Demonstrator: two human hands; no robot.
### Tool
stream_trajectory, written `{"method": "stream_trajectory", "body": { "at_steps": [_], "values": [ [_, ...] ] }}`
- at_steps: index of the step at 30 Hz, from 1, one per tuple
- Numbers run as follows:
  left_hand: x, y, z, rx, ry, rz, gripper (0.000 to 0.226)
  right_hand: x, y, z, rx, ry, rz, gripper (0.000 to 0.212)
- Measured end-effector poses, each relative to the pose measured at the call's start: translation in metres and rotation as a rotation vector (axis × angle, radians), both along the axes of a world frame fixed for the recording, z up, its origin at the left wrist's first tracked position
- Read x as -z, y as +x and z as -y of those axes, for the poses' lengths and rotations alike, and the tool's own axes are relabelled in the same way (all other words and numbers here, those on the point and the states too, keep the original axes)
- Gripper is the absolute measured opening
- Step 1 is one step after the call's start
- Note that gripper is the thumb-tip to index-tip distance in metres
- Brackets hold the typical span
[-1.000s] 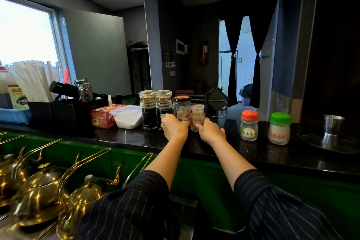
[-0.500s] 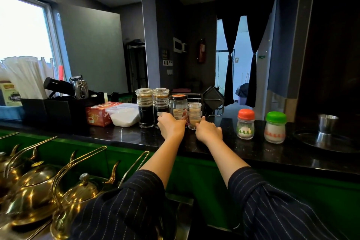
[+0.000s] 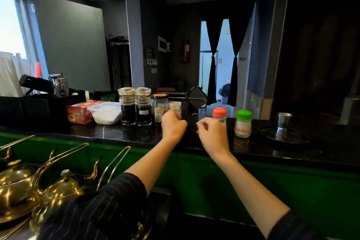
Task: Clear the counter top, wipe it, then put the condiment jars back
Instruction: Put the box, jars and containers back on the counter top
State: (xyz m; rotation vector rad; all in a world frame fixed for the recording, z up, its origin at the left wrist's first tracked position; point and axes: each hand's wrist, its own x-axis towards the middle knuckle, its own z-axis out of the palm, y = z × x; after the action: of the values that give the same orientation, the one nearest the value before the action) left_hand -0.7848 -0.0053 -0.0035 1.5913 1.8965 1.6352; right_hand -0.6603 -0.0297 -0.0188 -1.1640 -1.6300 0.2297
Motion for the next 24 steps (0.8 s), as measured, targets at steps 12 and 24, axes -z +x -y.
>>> {"method": "stream_trajectory", "body": {
  "at_steps": [12,24],
  "values": [
    [0.009,0.092,-0.024,0.13,-0.217,-0.094,0.049,-0.01,0.079,-0.024,0.34,-0.339,-0.1,0.061],
    [0.004,0.035,-0.029,-0.031,-0.168,0.012,0.027,-0.019,0.029,-0.069,0.084,-0.494,0.012,0.043]
  ]
}}
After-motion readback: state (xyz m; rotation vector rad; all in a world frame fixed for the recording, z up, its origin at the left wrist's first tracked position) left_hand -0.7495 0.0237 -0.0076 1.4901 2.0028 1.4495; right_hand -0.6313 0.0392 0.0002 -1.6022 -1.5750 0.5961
